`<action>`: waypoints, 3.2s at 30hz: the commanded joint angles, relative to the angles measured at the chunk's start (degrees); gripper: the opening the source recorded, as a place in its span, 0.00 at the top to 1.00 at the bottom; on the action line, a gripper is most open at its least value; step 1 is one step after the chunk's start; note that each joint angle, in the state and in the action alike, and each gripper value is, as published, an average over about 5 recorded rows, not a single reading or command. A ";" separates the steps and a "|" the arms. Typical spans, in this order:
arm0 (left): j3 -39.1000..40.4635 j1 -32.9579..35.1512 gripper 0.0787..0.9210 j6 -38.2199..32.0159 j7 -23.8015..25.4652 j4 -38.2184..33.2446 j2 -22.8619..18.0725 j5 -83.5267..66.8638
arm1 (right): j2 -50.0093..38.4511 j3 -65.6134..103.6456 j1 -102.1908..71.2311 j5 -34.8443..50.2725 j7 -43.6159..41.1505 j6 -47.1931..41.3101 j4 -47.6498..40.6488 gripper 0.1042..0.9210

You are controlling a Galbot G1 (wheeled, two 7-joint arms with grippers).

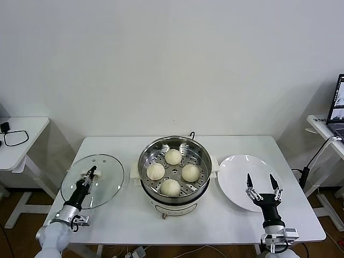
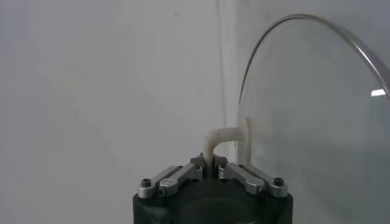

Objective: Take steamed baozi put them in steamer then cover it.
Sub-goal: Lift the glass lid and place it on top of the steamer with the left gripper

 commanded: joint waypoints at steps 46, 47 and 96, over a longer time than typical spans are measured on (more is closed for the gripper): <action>53.68 -10.21 0.87 54.35 37.09 -34.78 -5.64 0.21 | 1.22 0.84 2.03 -1.41 -0.38 0.52 -4.49 0.12; 53.77 -10.16 0.87 54.26 36.98 -34.40 -5.87 0.49 | 1.25 0.83 2.05 -1.45 -0.38 0.52 -4.55 0.12; 51.51 -6.92 0.87 51.57 32.88 -28.04 -9.72 6.44 | 1.48 0.20 2.75 -2.47 -0.60 0.88 -6.21 0.12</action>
